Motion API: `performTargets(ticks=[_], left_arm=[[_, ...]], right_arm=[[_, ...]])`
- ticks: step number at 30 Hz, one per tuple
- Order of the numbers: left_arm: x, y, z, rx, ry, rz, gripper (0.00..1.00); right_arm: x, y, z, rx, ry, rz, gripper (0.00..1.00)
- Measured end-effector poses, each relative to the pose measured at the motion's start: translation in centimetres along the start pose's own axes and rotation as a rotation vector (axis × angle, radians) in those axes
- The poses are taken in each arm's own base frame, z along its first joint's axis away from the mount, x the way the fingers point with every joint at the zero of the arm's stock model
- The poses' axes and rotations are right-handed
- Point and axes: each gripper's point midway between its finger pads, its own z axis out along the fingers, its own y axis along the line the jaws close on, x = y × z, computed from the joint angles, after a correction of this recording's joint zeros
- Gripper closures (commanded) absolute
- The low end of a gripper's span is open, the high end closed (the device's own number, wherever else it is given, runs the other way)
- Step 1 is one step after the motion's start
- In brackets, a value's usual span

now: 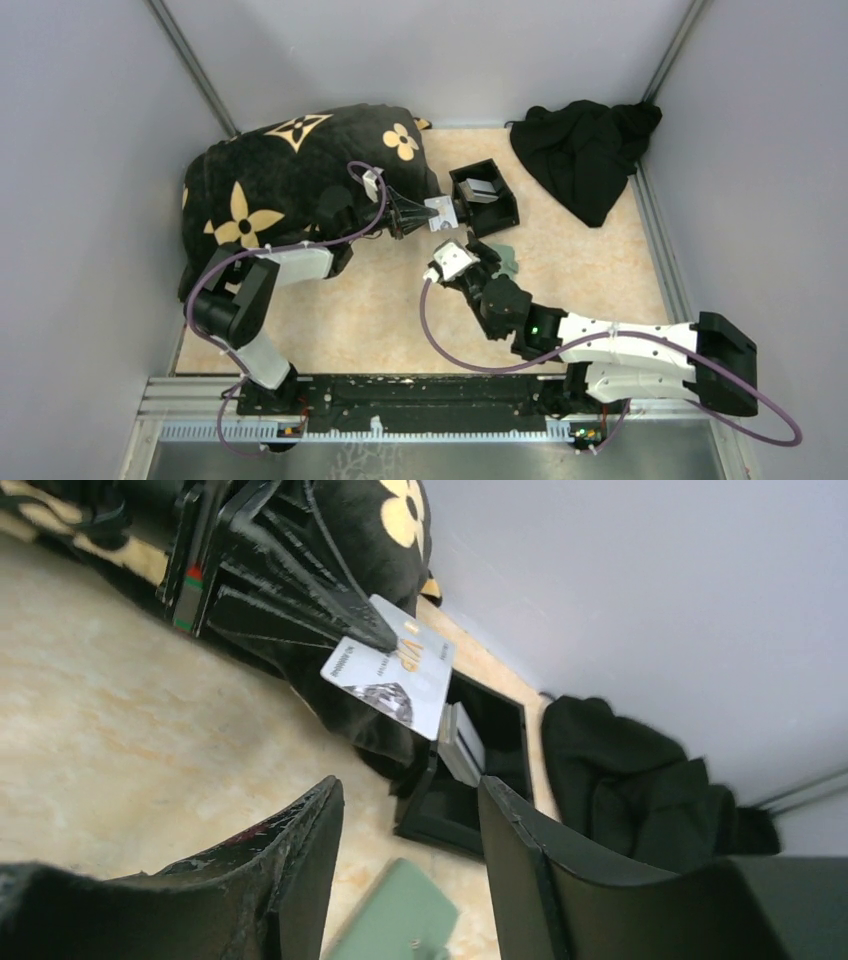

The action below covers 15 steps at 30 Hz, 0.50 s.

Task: Put the credit cards into the card holder
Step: Pick up the credit card from the storage box.

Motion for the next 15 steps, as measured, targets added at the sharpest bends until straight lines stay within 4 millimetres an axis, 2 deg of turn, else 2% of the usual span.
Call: performTargets(ticks=[3, 6, 10, 15], left_arm=[[-0.8, 0.6, 0.1, 0.002, -0.021, 0.031, 1.00], [-1.6, 1.3, 0.1, 0.001, -0.038, 0.067, 1.00], [-2.4, 1.7, -0.1, -0.003, -0.055, 0.131, 1.00], [-3.8, 1.2, 0.1, -0.005, -0.082, 0.255, 1.00]], right_arm=[[0.2, -1.0, -0.1, 0.036, 0.016, 0.111, 0.46], [0.1, -2.9, 0.8, 0.095, 0.050, 0.236, 0.39], [-2.2, -6.5, 2.4, 0.183, 0.042, 0.412, 0.34], [-4.6, -9.9, 4.2, 0.259, 0.000, 0.594, 0.35]])
